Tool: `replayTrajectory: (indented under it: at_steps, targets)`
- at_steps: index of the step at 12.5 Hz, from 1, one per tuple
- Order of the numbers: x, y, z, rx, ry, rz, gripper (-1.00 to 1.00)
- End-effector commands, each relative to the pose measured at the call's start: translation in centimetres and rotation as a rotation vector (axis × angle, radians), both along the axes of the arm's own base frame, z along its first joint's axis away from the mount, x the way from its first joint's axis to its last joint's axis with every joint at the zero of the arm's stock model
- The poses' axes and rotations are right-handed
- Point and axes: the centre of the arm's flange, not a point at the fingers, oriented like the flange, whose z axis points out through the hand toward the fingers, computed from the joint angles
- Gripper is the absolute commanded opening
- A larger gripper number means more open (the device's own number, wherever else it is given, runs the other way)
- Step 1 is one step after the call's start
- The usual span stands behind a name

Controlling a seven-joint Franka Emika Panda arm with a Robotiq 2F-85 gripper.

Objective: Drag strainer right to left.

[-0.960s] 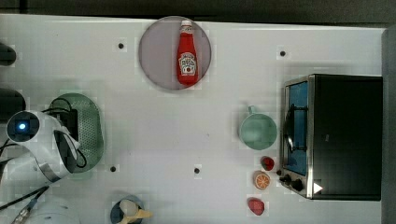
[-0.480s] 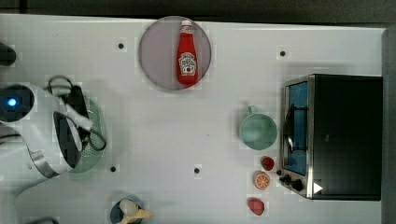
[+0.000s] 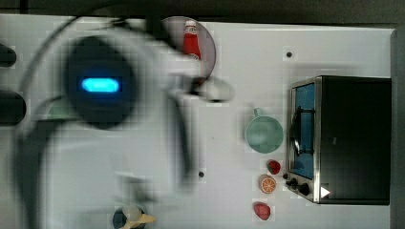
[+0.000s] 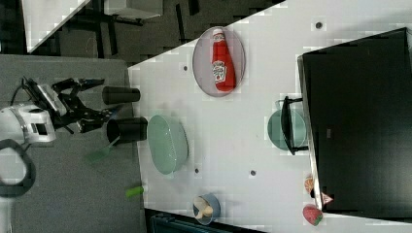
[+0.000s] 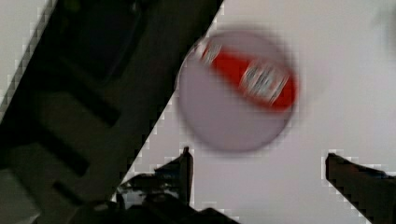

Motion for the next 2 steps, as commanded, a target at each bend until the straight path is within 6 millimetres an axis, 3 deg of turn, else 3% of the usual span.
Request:
replayTrajectory:
  at_steps: [1,2]
  targets:
    - [-1.6,-10.3,-2.6,-0.090,0.160,0.213,1.00]
    - [-2.6,-12.4,-2.0,-0.079,0.179,0.238,1.00]
